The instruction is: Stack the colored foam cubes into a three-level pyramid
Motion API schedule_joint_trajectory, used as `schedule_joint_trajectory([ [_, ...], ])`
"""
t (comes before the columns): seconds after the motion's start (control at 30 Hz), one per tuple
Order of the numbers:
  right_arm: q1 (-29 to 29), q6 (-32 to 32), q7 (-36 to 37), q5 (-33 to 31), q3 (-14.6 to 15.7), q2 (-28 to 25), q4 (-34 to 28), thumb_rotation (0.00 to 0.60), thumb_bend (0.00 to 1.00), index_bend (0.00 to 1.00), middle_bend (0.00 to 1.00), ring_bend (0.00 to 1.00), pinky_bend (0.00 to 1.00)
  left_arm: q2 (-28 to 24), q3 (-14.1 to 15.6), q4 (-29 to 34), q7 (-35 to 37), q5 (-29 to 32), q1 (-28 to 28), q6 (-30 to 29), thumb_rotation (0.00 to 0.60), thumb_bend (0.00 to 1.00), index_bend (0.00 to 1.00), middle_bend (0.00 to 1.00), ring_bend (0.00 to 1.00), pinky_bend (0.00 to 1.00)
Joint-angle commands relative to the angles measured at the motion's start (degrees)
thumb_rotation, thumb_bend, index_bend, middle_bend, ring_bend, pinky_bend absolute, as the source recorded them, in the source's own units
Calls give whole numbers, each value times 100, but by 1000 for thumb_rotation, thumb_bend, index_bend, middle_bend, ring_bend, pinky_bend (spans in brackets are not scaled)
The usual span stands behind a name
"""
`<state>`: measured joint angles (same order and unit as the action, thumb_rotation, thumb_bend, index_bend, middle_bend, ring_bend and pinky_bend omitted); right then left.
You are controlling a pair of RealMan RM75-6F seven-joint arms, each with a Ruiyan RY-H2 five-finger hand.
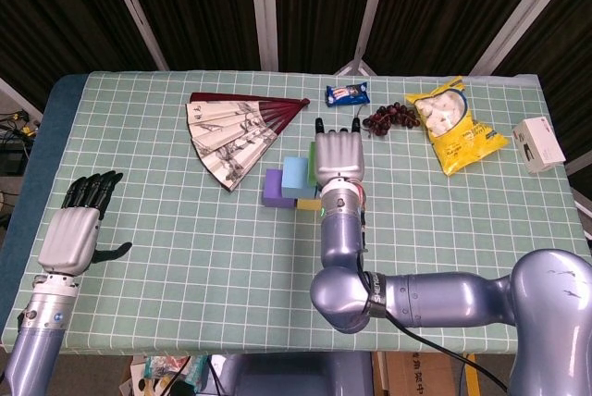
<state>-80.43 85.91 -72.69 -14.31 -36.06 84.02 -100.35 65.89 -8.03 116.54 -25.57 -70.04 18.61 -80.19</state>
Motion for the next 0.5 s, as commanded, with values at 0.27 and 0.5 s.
schedule_joint_trajectory([
  [0.27,13,-18,-29,-62,-36,18,17,600,280,7,430,262,0,17,5,-10,-24,15,4,-2,600,75,0,50,59,19],
  [0.5,12,-39,-48,-71,-21,59,50,600,280,7,430,262,0,19,4,-16,-20,19,6,-2,600,76,0,50,60,19],
])
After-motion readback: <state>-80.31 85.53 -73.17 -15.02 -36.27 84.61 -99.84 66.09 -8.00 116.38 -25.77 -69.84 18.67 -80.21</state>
